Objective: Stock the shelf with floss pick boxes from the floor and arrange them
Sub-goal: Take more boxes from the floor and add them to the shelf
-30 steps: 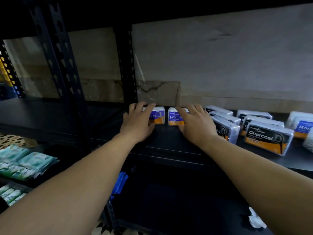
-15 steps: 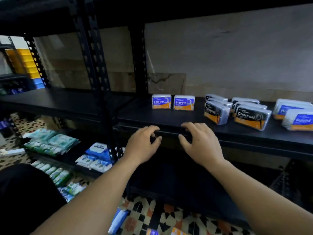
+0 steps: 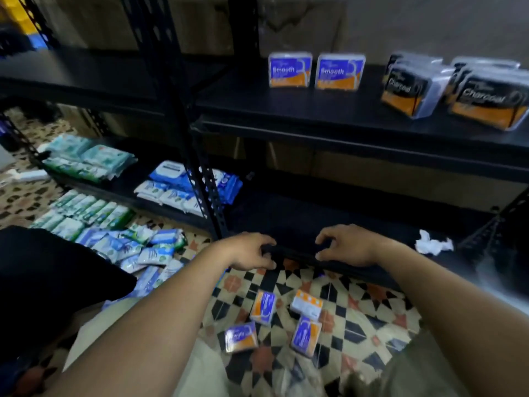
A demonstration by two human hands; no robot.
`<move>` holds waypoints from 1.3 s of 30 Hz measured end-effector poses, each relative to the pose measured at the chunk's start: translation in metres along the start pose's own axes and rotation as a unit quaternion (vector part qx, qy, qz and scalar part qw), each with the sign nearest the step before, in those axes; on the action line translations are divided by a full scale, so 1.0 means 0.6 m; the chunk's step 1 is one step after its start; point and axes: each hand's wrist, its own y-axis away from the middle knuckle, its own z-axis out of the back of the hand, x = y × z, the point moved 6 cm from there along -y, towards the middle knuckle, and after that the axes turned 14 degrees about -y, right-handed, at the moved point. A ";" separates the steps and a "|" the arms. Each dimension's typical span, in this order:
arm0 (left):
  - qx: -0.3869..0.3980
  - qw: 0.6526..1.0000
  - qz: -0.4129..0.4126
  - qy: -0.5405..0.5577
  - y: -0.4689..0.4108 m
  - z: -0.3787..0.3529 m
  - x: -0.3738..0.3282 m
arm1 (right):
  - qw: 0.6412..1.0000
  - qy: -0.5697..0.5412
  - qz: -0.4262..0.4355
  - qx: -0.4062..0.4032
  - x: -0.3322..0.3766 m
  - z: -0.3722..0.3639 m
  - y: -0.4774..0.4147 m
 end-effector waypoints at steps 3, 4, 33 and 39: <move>0.008 1.000 -0.004 -0.020 -0.010 -0.026 0.007 | 1.000 -0.014 -0.006 0.017 -0.018 -0.021 -0.020; 0.019 0.999 -0.003 -0.027 -0.013 -0.038 0.013 | 1.000 -0.014 -0.007 0.024 -0.023 -0.032 -0.027; 0.064 0.967 0.212 0.129 -0.174 -0.409 0.092 | 0.989 0.036 -0.132 0.049 -0.262 -0.325 -0.216; -0.008 0.970 0.185 0.160 -0.180 -0.410 0.069 | 0.991 -0.018 -0.121 0.047 -0.266 -0.343 -0.214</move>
